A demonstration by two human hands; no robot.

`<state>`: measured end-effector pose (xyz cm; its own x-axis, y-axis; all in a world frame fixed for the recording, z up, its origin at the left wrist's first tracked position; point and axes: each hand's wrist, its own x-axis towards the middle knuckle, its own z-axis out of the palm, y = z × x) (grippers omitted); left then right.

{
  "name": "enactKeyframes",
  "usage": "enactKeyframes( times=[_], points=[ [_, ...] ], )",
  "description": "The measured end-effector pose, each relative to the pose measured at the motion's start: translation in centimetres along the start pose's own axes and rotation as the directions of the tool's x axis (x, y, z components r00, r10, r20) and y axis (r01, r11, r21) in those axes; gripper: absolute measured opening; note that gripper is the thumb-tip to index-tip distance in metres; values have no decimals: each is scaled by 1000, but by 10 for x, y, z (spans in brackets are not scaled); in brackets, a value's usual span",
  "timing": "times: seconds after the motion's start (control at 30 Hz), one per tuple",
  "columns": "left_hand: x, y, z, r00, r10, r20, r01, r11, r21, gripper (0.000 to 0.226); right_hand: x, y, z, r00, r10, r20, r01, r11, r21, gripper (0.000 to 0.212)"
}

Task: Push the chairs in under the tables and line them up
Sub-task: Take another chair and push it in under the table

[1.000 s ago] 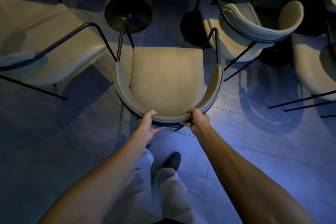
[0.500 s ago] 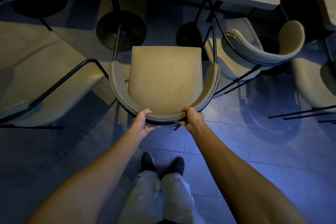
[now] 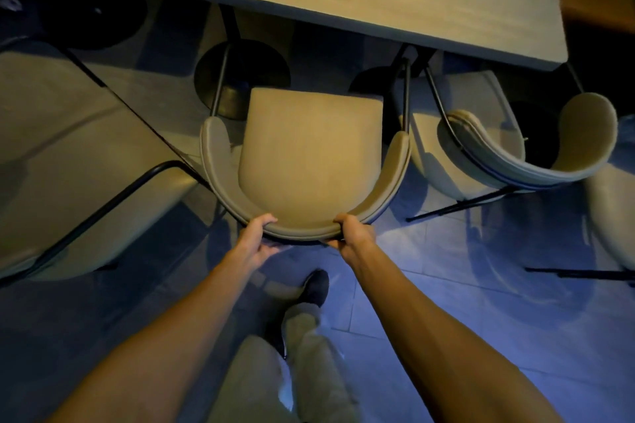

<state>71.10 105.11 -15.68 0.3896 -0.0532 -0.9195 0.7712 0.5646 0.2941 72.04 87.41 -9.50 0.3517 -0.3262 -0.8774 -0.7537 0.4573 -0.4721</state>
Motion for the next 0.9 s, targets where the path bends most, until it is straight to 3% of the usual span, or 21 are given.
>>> enactKeyframes(
  times=[0.23, 0.43, 0.53, 0.67, 0.9],
  points=[
    [22, 47, 41, 999, 32, -13, -32, 999, 9, 21, 36, -53, 28, 999, 3, 35, -3, 1000, 22, 46],
    [47, 79, 64, 1000, 12, -5, -12, 1000, -16, 46, 55, -94, 49, 1000, -8, 24, 8, 1000, 16, 46],
    [52, 76, 84, 1000, -11, -5, 11, 999, -32, 57, 63, -111, 41, 1000, 1, -3, -1, 1000, 29, 42],
    [54, 57, 112, 999, -20, 24, 20, 1000, 5, 27, 83, -124, 22, 1000, 1, -22, 0, 1000, 6, 52],
    [65, 45, 130, 999, -24, -44, 23, 1000, -10, 47, 101, -134, 4, 1000, 5, -5, -5, 1000, -4, 51]
  ],
)
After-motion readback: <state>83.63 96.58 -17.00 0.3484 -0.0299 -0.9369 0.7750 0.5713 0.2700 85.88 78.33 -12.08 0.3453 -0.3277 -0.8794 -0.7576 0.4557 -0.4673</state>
